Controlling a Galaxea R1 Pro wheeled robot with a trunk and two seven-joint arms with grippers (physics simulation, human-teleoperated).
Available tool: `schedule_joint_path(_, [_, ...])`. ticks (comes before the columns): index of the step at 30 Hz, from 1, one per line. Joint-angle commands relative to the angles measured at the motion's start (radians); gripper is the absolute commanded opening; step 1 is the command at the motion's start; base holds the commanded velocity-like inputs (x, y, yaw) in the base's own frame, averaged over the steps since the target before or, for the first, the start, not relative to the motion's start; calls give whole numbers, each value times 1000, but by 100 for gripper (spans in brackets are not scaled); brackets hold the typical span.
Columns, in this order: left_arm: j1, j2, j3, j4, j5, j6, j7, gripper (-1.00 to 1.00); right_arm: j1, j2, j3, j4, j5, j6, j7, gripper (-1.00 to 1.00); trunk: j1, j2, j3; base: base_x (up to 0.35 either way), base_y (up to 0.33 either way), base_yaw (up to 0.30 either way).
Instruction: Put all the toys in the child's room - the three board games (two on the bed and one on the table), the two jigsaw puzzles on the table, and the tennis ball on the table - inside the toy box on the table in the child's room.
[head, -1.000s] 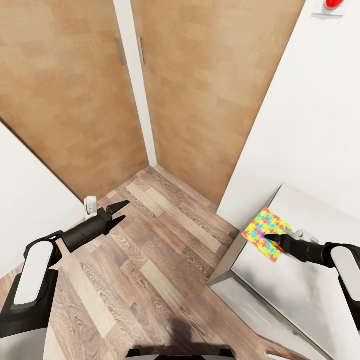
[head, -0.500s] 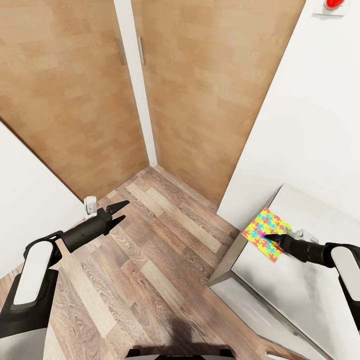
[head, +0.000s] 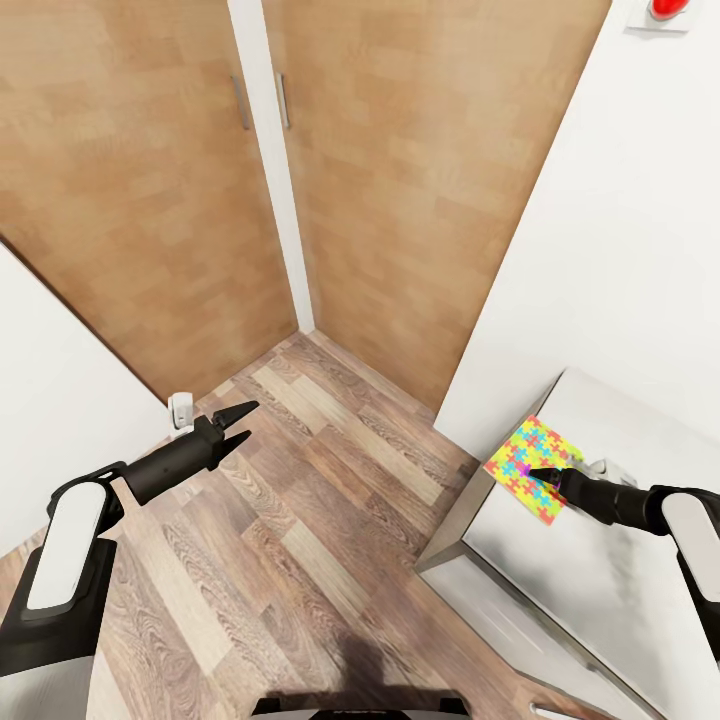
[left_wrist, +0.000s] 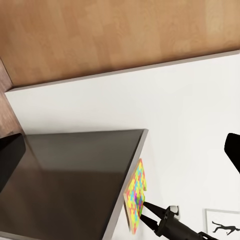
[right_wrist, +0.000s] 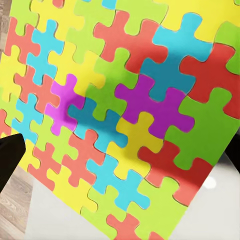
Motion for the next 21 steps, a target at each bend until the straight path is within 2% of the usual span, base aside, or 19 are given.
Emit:
schedule_joint_path(1, [-1, 0, 1, 0, -6, 5, -7, 100, -1, 0, -1, -1, -7, 4, -7, 100, 1, -2, -1, 0, 0, 0])
schedule_joint_path(21, [-1, 0, 1, 0, -6, 5, -7, 100, -1, 0, -1, 0, -7, 4, -9, 100, 1, -2, -1, 0, 0, 29])
